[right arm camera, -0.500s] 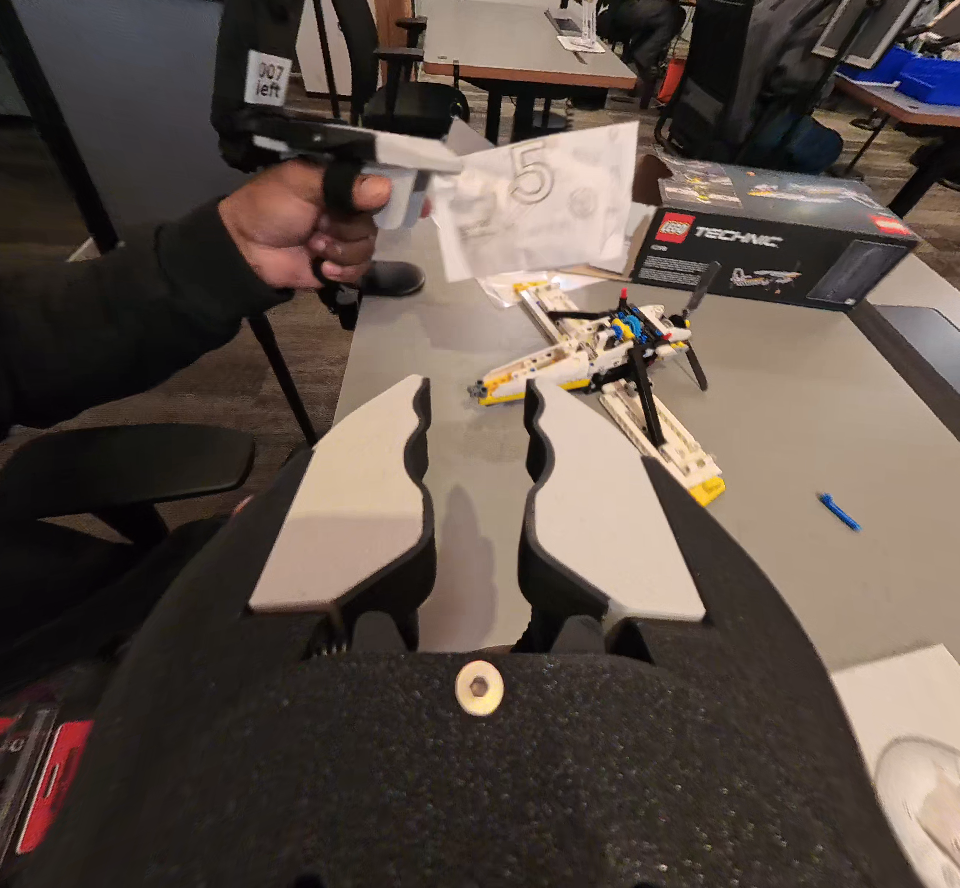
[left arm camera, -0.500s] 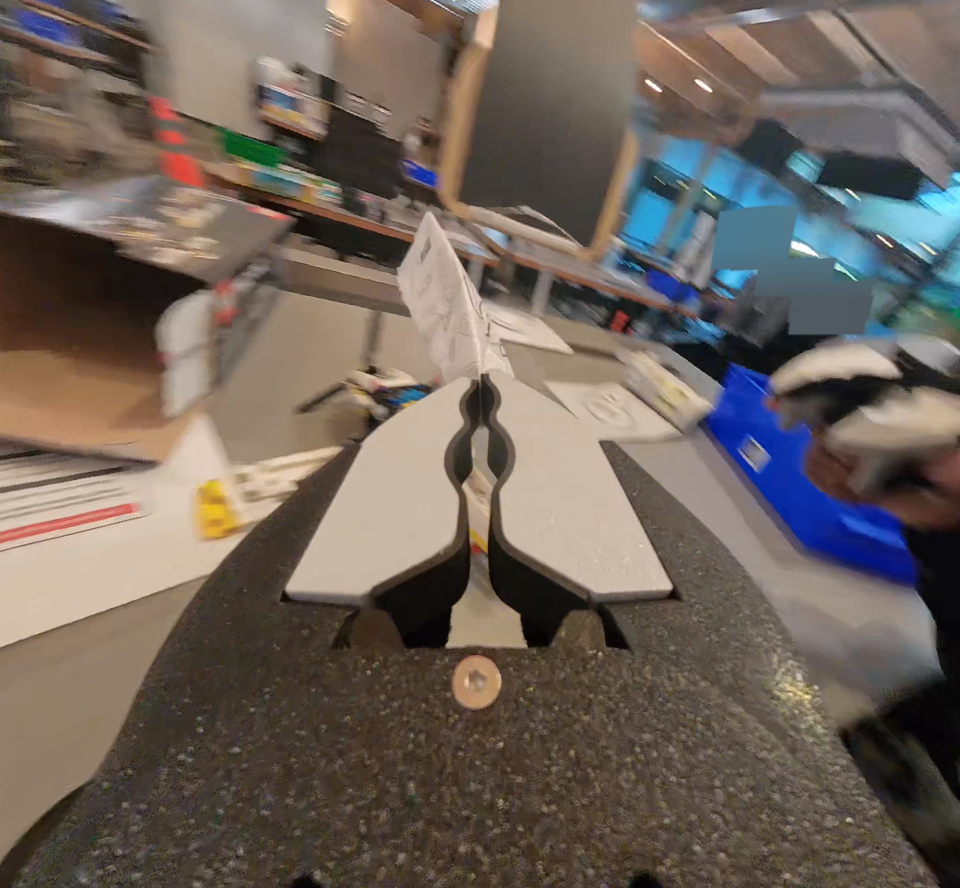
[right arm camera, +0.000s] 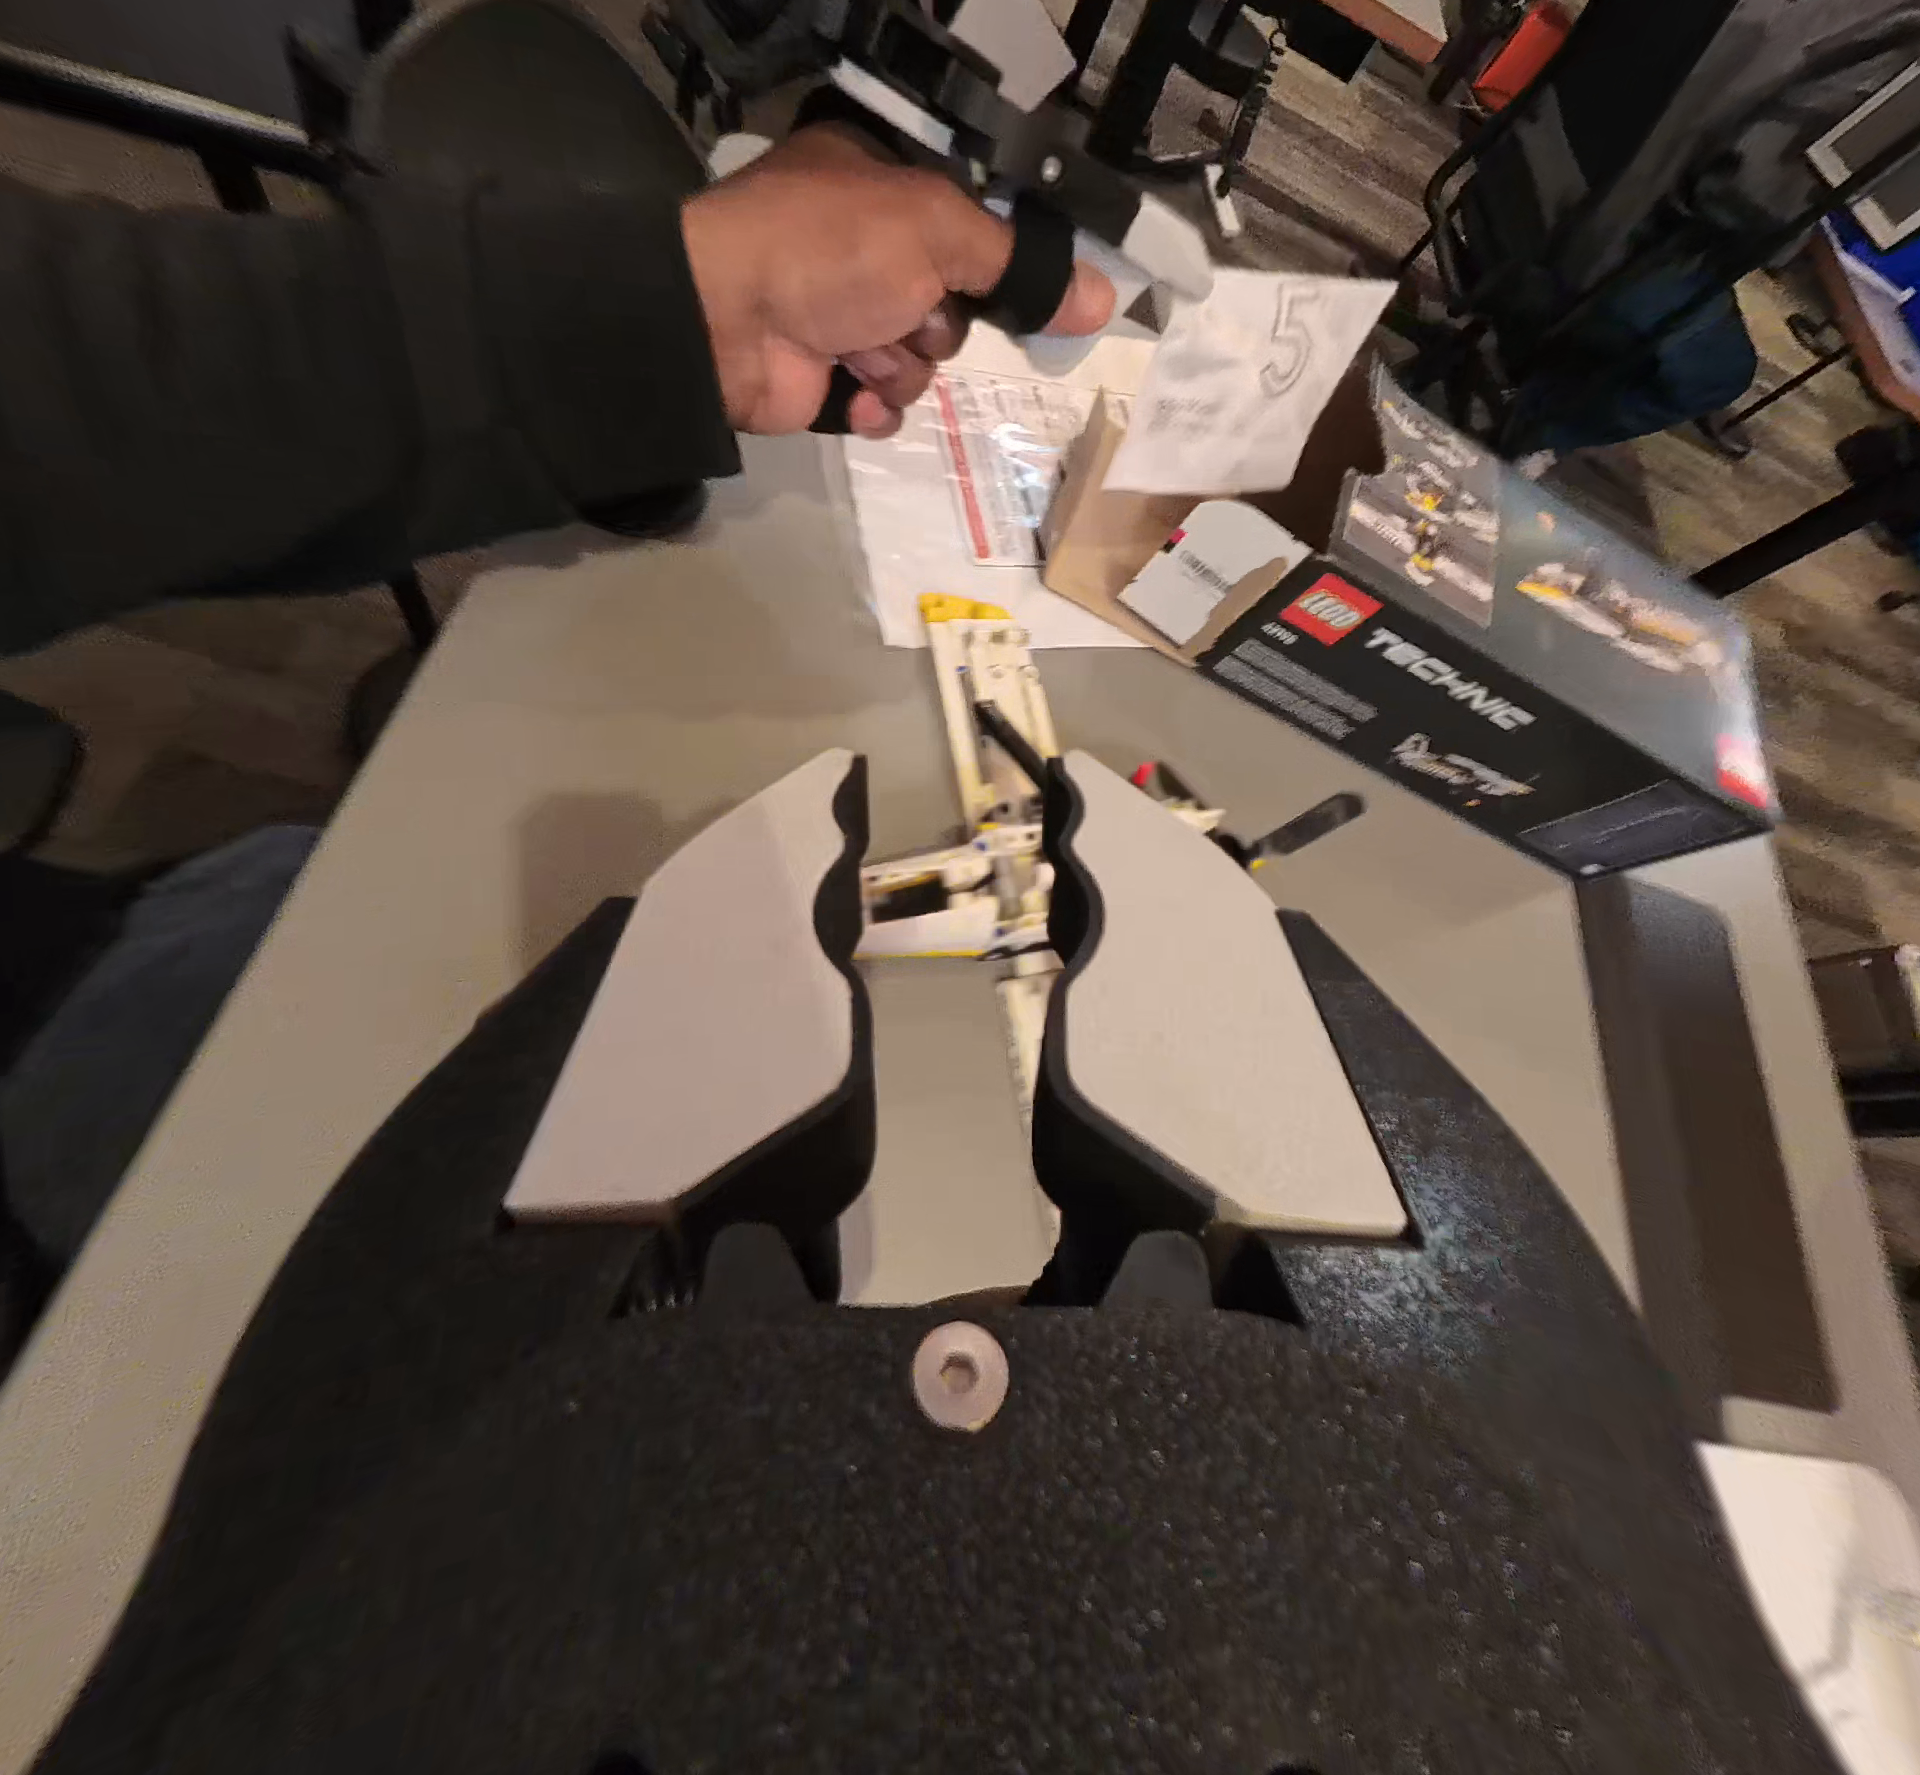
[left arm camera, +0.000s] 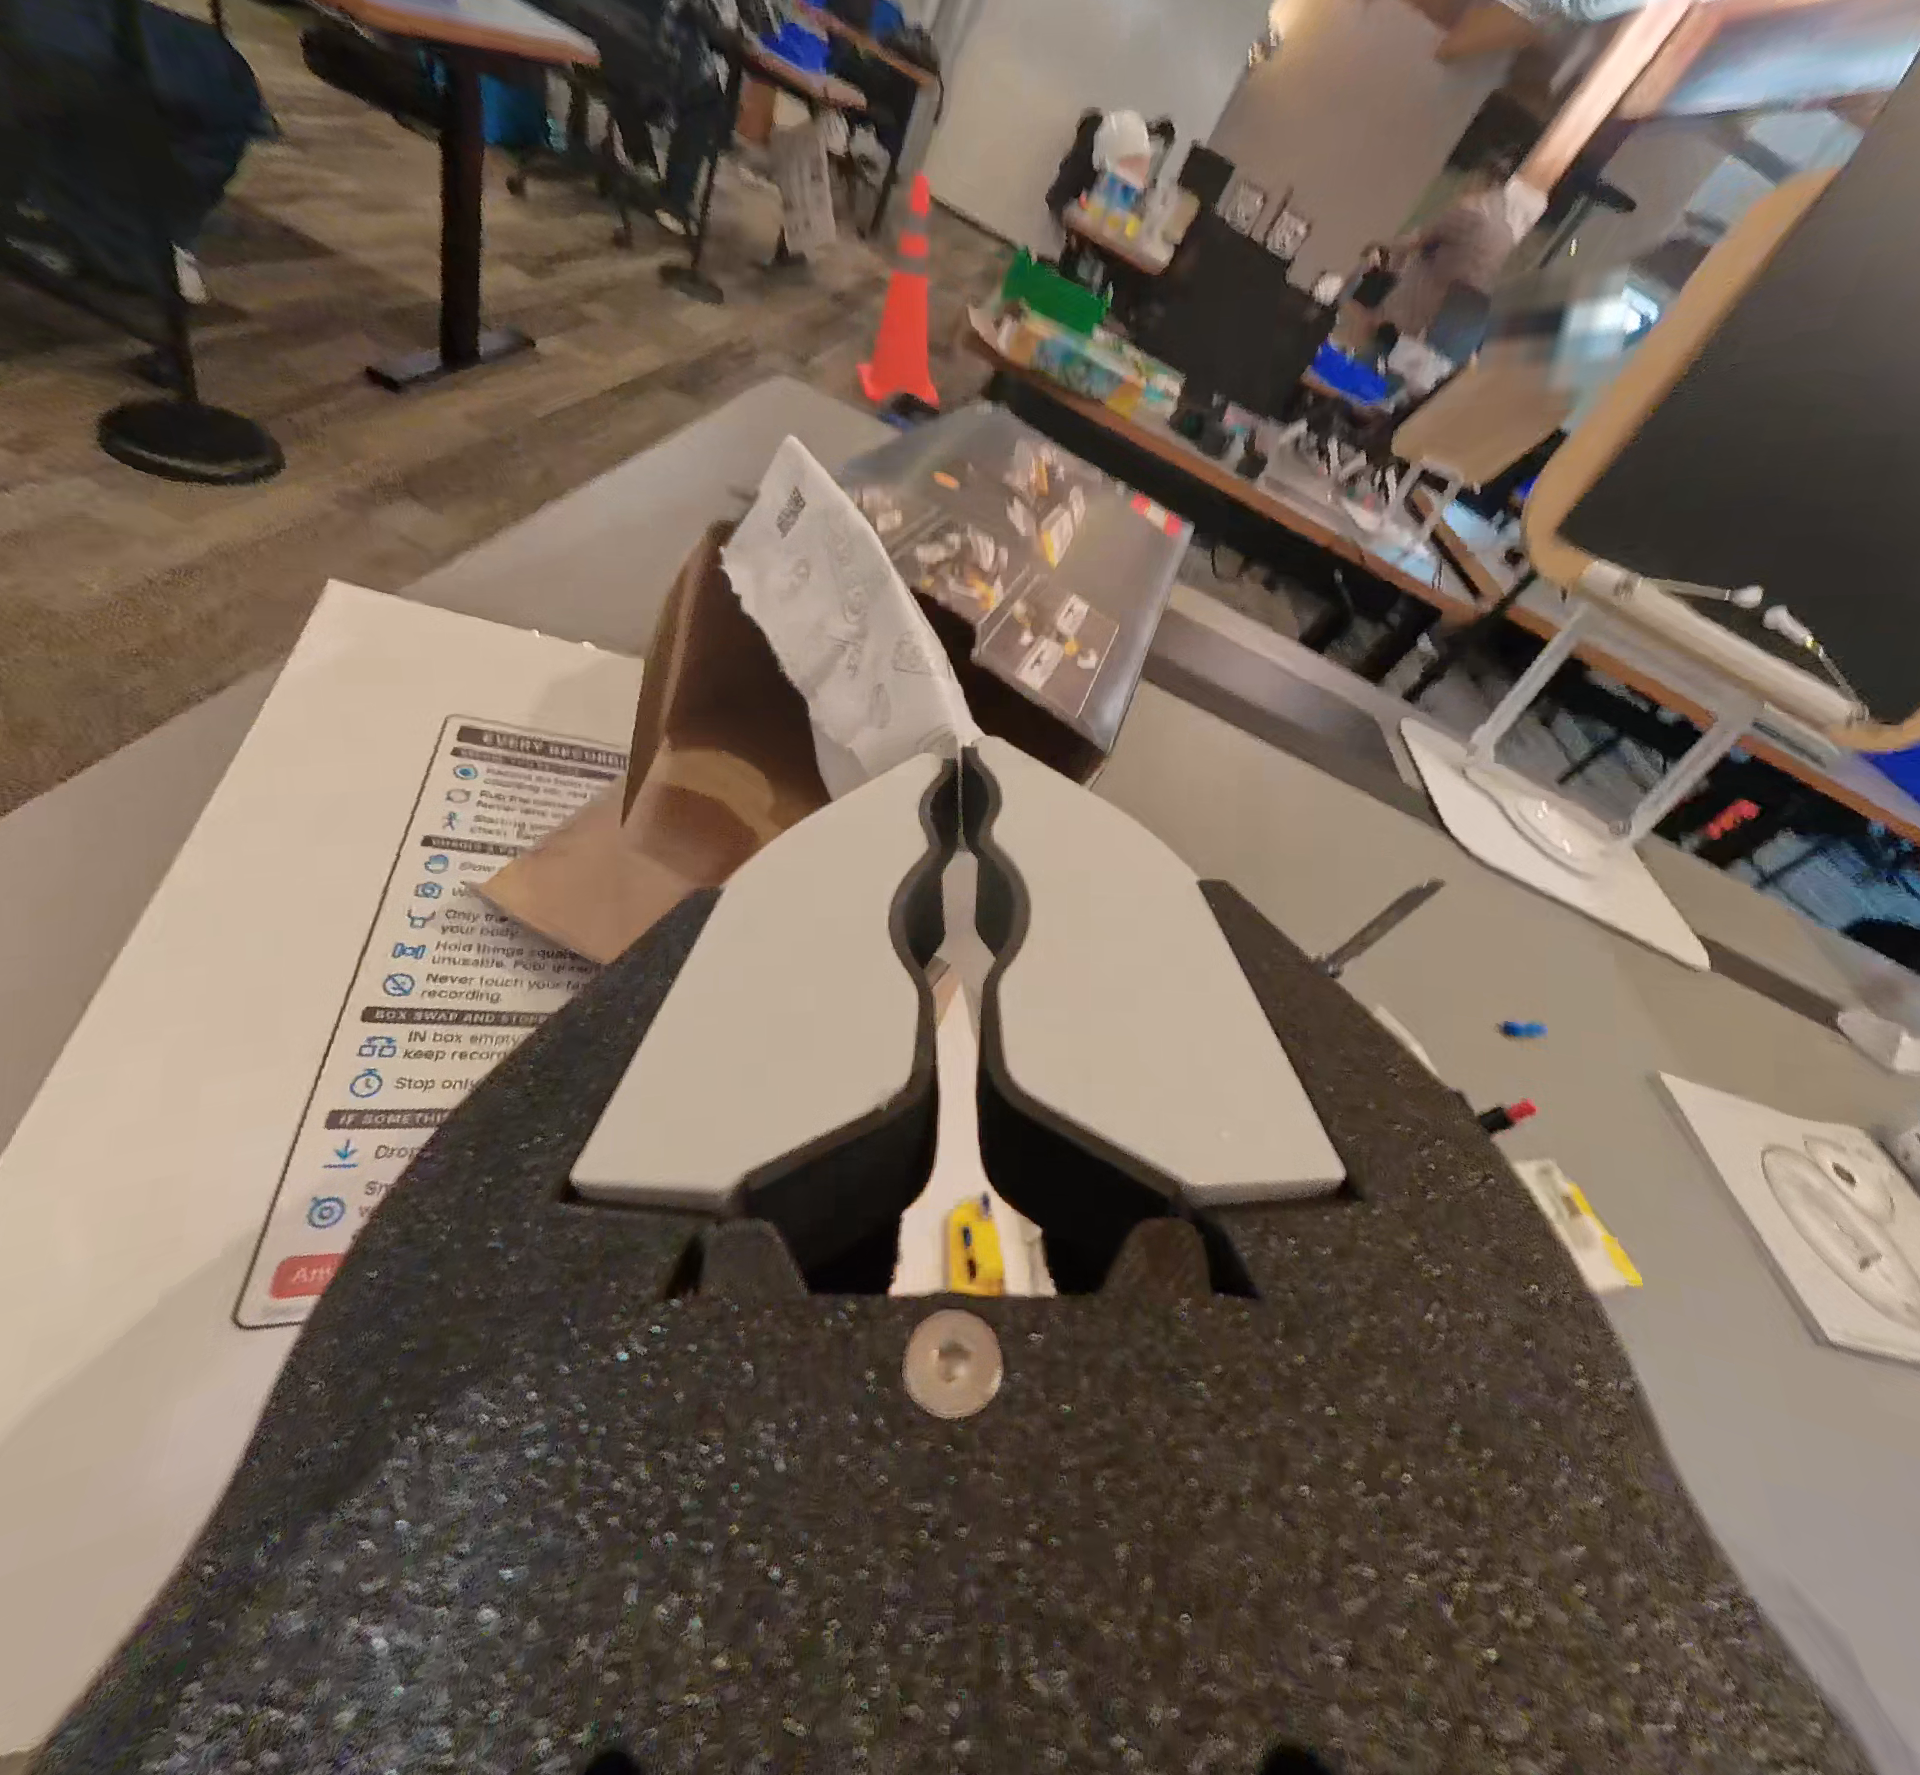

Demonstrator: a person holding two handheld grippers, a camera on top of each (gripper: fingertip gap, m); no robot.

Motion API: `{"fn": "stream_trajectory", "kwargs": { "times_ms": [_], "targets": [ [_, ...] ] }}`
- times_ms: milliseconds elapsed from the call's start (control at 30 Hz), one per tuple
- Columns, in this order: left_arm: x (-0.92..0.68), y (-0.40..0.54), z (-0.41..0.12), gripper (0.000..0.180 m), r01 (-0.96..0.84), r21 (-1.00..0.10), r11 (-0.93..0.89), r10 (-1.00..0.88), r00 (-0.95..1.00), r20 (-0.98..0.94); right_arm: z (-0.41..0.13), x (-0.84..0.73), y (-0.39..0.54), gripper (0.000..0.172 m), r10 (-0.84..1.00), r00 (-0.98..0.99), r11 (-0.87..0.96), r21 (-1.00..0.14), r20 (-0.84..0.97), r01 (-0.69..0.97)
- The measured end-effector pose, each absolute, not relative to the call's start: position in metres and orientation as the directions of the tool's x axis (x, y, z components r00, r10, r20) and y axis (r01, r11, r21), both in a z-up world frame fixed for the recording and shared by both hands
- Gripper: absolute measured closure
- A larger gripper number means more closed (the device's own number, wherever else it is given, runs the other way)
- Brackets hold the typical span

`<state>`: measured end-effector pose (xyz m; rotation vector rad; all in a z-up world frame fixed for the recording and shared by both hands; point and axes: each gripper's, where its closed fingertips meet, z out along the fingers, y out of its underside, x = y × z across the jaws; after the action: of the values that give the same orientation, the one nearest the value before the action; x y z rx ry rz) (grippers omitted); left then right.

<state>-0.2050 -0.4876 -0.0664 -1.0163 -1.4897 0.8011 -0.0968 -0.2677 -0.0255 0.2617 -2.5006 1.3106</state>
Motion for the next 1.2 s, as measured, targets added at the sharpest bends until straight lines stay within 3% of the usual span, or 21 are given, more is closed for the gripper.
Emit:
{"fn": "stream_trajectory", "kwargs": {
  "times_ms": [133, 267, 400, 667, 967, 1200],
  "targets": [
    [-0.210, -0.488, -0.088, 0.180, 0.289, -0.880, 0.378, 0.914, 0.036, 0.404, -0.023, -0.137, -0.306, 0.139, -0.109, -0.899, 0.617, -0.680, 0.424, -0.396],
    [-0.219, -0.498, -0.096, 0.180, 0.308, -0.835, 0.457, 0.868, 0.050, 0.494, -0.038, -0.190, -0.352, 0.133, -0.235, -0.791, 0.682, -0.484, 0.565, -0.548],
    [-0.231, -0.497, -0.102, 0.180, 0.334, -0.763, 0.554, 0.781, 0.109, 0.615, -0.048, -0.204, -0.394, 0.131, -0.251, -0.813, 0.666, -0.516, 0.525, -0.539],
    [-0.265, -0.508, -0.121, 0.180, 0.405, -0.539, 0.739, 0.535, 0.133, 0.834, -0.083, -0.223, -0.417, 0.130, -0.327, -0.787, 0.691, -0.435, 0.523, -0.577],
    [-0.295, -0.509, -0.139, 0.178, 0.496, -0.638, 0.589, 0.719, 0.040, 0.694, -0.108, -0.252, -0.432, 0.129, -0.354, -0.772, 0.745, -0.340, 0.528, -0.574],
    [-0.320, -0.500, -0.160, 0.167, 0.569, -0.705, 0.423, 0.864, -0.018, 0.504, -0.104, -0.246, -0.432, 0.129, -0.333, -0.771, 0.734, -0.365, 0.542, -0.573]
  ]
}}
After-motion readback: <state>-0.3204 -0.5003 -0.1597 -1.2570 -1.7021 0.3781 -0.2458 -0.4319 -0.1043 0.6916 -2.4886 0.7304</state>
